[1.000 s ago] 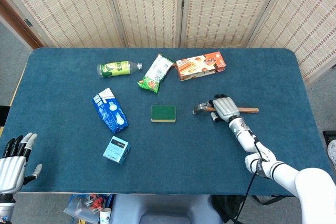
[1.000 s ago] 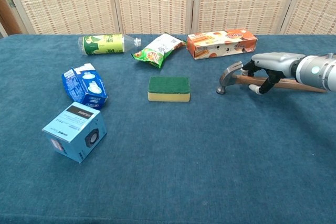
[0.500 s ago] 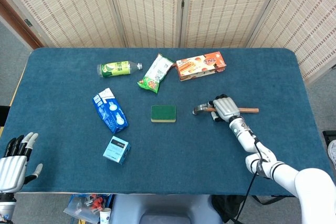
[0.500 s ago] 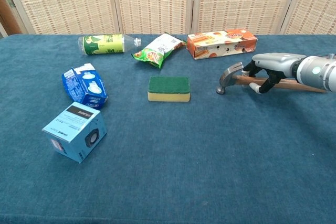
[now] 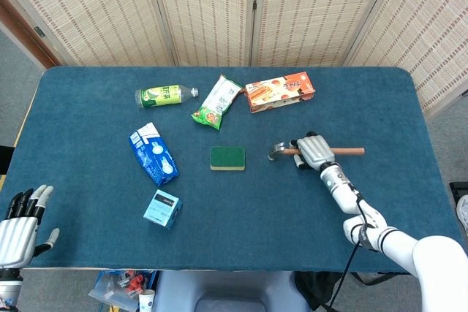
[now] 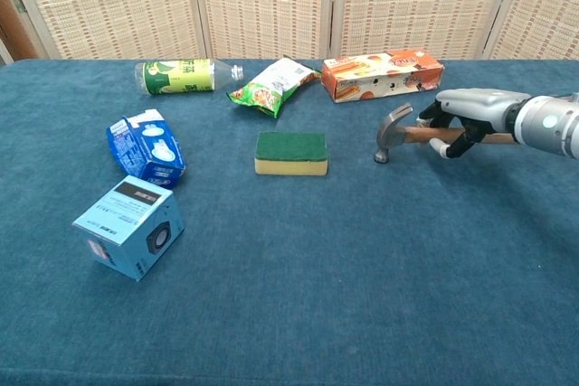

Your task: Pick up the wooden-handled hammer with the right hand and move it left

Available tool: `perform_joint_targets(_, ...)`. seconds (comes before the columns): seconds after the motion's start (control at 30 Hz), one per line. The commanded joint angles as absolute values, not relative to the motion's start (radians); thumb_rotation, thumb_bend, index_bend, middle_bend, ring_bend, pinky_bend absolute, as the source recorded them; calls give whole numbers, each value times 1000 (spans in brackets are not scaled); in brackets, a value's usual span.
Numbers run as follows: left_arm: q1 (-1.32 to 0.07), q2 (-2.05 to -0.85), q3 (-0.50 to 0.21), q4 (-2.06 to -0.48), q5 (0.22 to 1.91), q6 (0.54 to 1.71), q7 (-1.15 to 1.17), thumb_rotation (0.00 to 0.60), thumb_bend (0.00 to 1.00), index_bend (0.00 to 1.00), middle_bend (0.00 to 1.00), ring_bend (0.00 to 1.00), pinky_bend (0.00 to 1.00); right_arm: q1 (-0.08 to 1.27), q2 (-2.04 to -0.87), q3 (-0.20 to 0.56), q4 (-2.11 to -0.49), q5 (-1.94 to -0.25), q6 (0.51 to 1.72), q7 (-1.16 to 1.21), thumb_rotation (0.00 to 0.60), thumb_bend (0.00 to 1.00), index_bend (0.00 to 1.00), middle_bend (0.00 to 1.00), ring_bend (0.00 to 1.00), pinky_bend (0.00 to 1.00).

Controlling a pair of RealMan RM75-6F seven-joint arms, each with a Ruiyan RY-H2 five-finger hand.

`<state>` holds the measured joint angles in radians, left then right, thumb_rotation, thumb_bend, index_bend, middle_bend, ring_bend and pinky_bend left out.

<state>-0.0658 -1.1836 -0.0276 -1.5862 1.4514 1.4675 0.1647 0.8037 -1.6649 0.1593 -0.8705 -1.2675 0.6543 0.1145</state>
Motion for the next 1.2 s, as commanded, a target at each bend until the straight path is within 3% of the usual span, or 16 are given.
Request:
perform_joint_targets(0.03,-66,-1183,-27,-1587,1450,1467,165,600,306,2,0,0,0,796,-1656,155,-884,-1283,672,128,600,715,610,662,422,200)
perform_joint_targets(0.2,-66,-1182,-27,-1589,1451,1467,167,600,305,2,0,0,0,785,-1638,151,-910,-1301,698,152,600,726,619,686,491,279)
perform_joint_targets(0.43,-65,-1181,-25,-1594,1452,1466,172,600,306,2,0,0,0,772,-1610,145,-941,-1319,719,185,600,741,652,735,607,553)
perform_joint_targets(0.57,-64,-1179,-25,-1598,1452,1469,174,600,306,2,0,0,0,764,-1594,142,-959,-1328,731,204,600,746,662,755,644,656)
perform_joint_targets(0.73,-64,-1175,-23,-1606,1455,1470,181,600,306,2,0,0,0,753,-1570,144,-997,-1344,762,237,600,747,671,772,675,733)
perform_joint_targets(1.2,-62,-1164,-20,-1631,1462,1476,200,600,305,2,0,0,0,759,-1516,179,-1155,-1360,805,333,600,756,688,805,716,806)
